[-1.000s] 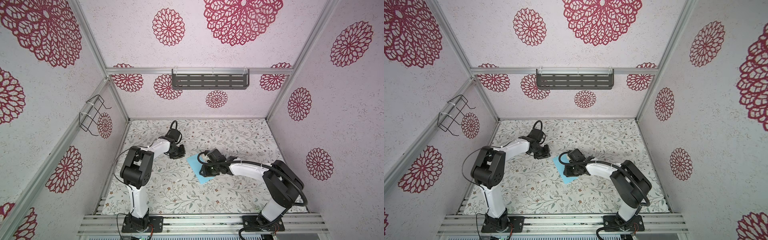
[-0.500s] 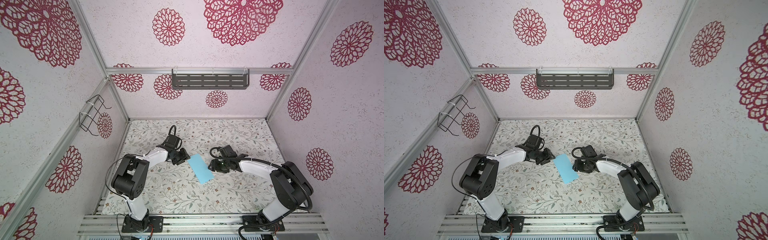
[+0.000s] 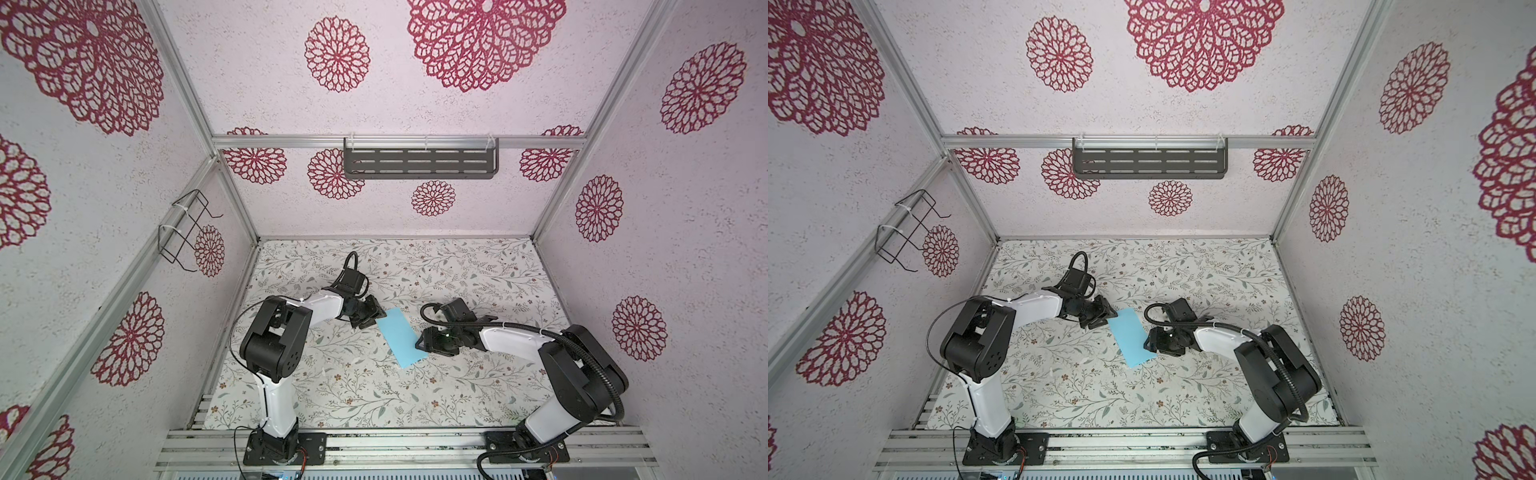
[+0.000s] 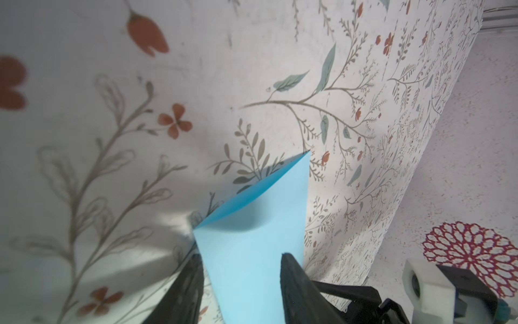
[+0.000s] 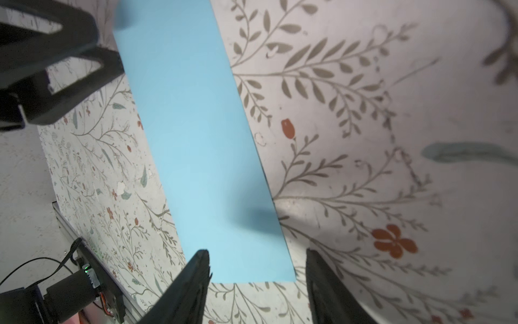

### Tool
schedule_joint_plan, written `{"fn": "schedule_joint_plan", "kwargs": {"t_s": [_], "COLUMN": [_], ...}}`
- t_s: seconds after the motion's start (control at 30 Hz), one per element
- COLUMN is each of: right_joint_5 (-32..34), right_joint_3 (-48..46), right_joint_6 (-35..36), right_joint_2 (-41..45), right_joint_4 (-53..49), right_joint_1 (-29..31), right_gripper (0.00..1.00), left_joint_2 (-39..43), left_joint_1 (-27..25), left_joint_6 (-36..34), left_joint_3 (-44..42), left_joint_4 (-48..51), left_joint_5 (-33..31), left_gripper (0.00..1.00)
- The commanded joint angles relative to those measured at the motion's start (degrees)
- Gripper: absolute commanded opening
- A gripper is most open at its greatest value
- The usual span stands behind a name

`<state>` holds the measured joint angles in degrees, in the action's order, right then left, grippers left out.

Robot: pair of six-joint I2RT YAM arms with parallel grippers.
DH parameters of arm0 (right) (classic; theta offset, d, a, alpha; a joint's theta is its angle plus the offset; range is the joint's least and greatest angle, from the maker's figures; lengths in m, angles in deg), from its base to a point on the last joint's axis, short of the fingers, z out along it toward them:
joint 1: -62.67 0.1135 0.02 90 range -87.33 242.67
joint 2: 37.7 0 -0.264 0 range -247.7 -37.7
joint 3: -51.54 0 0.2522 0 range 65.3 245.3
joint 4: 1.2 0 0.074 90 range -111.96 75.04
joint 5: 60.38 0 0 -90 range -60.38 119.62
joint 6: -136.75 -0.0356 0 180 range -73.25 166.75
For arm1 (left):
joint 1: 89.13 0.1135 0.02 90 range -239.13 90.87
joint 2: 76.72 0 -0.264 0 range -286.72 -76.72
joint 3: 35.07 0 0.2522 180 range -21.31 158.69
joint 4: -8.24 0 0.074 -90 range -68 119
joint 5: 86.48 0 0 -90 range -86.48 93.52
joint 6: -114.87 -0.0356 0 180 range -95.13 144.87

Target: Fold a paper plane with a square sheet of paper (pick it up from the middle)

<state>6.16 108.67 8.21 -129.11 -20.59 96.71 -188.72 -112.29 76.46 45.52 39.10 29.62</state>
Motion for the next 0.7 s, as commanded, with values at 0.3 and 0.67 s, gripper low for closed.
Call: {"fn": "schedule_joint_plan", "kwargs": {"t_s": [0.3, 0.67], "right_joint_5": [-7.3, -7.2], "right_joint_3": [-10.2, -14.5], "right_joint_6": [-15.1, -16.2], "right_joint_2": [4.4, 9.0], "right_joint_4": [18.4, 24.5], "right_joint_1": [0.4, -3.2], "right_gripper": [0.59, 0.68], "left_joint_2": [-8.3, 2.6], "left_joint_1": [-0.4, -3.2], "left_joint_6": [-6.5, -0.3], "left_joint_3": [12.9, 4.3], "left_joint_4": [6.1, -0.7], "left_joint_5": [1.2, 2.9], "left_gripper": [0.46, 0.28]}}
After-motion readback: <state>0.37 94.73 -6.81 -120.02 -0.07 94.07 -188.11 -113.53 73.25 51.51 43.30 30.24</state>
